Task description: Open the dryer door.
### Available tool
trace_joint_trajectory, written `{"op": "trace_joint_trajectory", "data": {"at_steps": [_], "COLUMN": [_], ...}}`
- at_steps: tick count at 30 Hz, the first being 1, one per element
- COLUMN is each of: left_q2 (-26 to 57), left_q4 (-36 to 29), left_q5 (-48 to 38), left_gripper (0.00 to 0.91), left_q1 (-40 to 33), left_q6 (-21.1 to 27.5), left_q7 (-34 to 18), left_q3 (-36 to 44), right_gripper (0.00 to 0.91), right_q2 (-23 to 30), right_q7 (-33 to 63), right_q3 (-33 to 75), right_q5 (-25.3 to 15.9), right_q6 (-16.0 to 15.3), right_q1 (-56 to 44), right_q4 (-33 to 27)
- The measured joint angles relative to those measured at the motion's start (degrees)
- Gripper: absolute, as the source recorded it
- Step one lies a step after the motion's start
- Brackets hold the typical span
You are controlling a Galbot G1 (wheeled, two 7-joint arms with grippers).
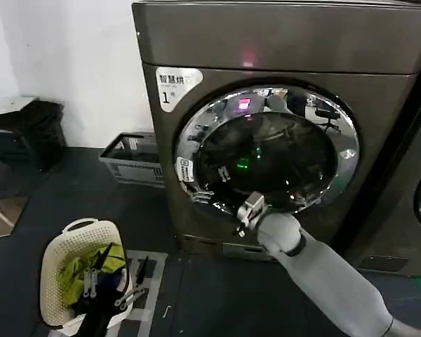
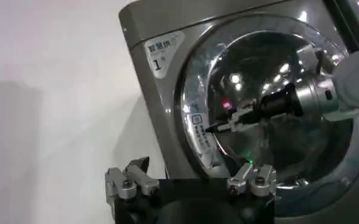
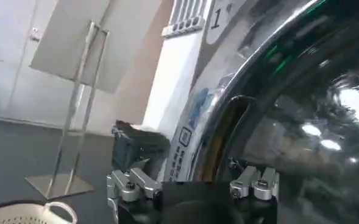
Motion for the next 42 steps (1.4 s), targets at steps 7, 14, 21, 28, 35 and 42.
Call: {"op": "trace_joint_trajectory", "data": {"at_steps": [7, 14, 21, 28, 35, 42], "left_q2": [-0.01, 0.00, 0.02, 0.03, 0.05, 0.02], "left_q4": [0.10, 0.20, 0.21, 0.27, 0.33, 0.35], "left_q5": [-0.03, -0.03, -0.07, -0.07, -0.07, -0.07], "left_gripper": [0.907, 0.907, 0.907, 0.907, 0.907, 0.907], "left_q1": [-0.02, -0.12, -0.14, -0.15, -0.11, -0.08], "left_q6": [0.00, -0.03, -0.03, -0.03, -0.06, -0.08], "left_q7": [0.00, 0.00, 0.00, 0.00, 0.00, 0.00], "left_q3": [0.09, 0.08, 0.02, 0.08, 0.10, 0.15], "right_gripper": [0.907, 0.907, 0.907, 0.907, 0.907, 0.907], "right_q2": [0.83, 1.75, 2.71, 3.12, 3.24, 2.51], "right_q7": [-0.53, -1.19, -1.28, -1.99, -4.96, -8.80], "right_q3": [-0.90, -1.79, -2.43, -2.62, -2.78, -2.89], "right_q5": [-0.02, -0.02, -0.02, 0.62, 2.41, 5.46], "right_q6": [0.14, 0.34, 0.41, 0.57, 1.68, 2.79], "right_q1": [0.82, 1.70, 2.50, 3.32, 3.78, 3.79], "right_q4": [-1.21, -2.37, -3.55, -4.98, -6.25, -5.82]}}
